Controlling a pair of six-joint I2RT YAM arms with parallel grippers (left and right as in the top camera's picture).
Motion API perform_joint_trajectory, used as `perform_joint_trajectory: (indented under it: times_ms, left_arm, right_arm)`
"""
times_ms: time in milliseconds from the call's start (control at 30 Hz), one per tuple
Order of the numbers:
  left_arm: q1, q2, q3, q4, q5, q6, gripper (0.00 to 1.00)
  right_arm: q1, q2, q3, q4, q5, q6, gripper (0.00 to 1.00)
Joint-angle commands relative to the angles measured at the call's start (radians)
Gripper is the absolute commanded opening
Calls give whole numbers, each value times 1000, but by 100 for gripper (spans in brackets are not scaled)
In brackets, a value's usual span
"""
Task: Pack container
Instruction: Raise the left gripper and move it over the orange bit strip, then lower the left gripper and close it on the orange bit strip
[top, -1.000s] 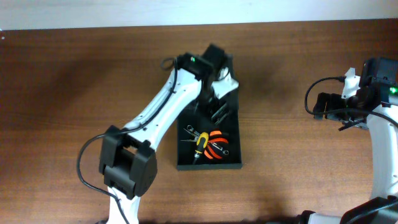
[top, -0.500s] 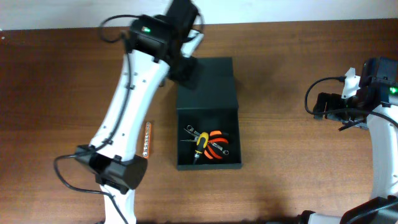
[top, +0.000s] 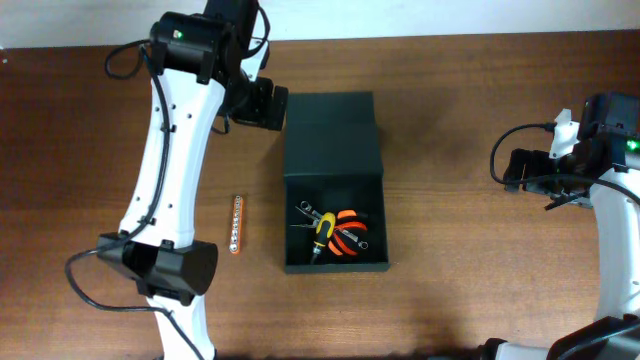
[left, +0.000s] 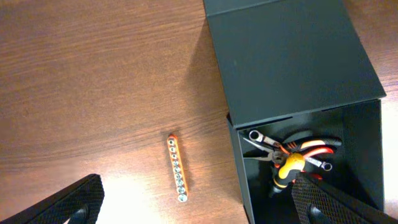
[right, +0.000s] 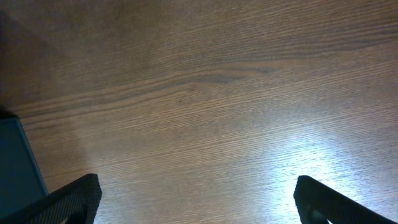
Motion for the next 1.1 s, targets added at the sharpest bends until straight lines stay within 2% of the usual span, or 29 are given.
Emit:
perform_joint_trajectory:
  times_ms: [0, 200, 300, 400, 933, 1067]
  left_arm:
    - [8, -104, -77, -5, -3, -16, 99]
    - [8, -280, -312, 0, -83, -20, 99]
    - [22, -317, -405, 37, -94, -87, 99]
    - [44, -321, -499, 80, -94, -158, 99]
    - [61, -321, -1015, 428, -90, -161, 99]
    - [84, -321, -1114, 509, -27, -140, 99]
  right_arm:
    - [-5, -5, -3, 0, -9, 0, 99]
    - [-5, -5, -3, 0, -9, 0, 99]
    - [-5, -5, -3, 0, -9, 0, 99]
    - [-5, -5, -3, 0, -9, 0, 99]
    - [-5, -5, -3, 0, -9, 0, 99]
    - [-5, -5, -3, 0, -9, 0, 99]
